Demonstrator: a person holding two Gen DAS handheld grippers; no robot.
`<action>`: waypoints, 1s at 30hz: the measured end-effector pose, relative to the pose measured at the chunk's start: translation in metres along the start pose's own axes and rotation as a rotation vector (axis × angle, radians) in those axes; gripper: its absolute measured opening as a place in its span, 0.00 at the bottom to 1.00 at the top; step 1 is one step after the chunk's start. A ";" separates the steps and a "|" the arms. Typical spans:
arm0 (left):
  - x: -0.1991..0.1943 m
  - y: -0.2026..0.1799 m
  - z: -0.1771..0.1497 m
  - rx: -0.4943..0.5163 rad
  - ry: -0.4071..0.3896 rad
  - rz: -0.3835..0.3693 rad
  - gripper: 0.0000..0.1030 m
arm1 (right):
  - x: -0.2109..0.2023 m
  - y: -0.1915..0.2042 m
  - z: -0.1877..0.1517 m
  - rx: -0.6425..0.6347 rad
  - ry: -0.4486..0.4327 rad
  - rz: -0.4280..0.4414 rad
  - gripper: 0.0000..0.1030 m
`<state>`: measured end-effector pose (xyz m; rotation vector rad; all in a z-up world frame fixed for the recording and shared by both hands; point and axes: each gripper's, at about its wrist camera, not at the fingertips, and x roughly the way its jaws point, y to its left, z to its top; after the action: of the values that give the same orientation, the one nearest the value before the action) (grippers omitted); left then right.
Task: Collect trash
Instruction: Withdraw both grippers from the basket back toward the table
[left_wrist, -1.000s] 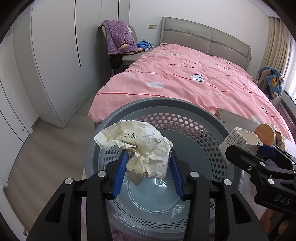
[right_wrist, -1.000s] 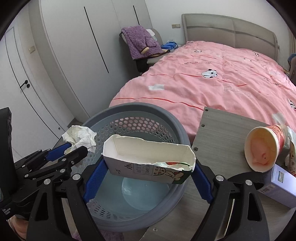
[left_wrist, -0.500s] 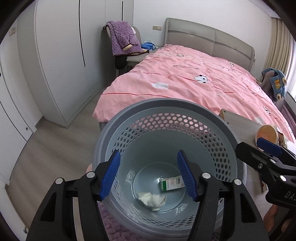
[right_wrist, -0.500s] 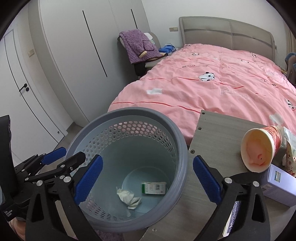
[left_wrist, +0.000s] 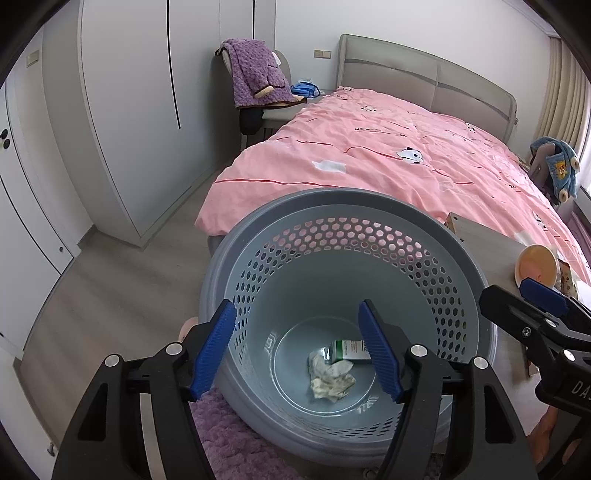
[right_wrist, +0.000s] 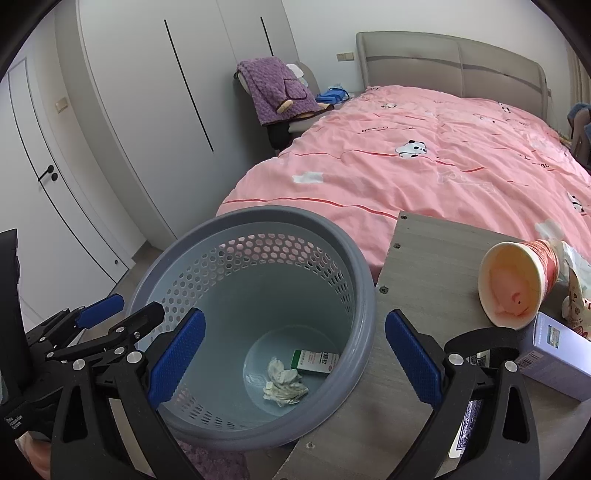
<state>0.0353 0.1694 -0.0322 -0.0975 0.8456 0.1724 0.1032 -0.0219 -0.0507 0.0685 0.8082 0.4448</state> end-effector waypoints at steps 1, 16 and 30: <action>-0.001 0.000 0.000 0.000 -0.001 0.000 0.65 | -0.001 0.000 0.000 0.002 -0.001 0.000 0.93; -0.017 -0.018 -0.005 0.031 -0.007 -0.020 0.68 | -0.028 -0.014 -0.011 0.034 -0.020 -0.027 0.93; -0.037 -0.071 -0.016 0.119 -0.005 -0.099 0.68 | -0.085 -0.078 -0.044 0.142 -0.069 -0.124 0.93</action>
<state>0.0128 0.0926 -0.0134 -0.0274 0.8417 0.0295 0.0490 -0.1316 -0.0407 0.1635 0.7711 0.2661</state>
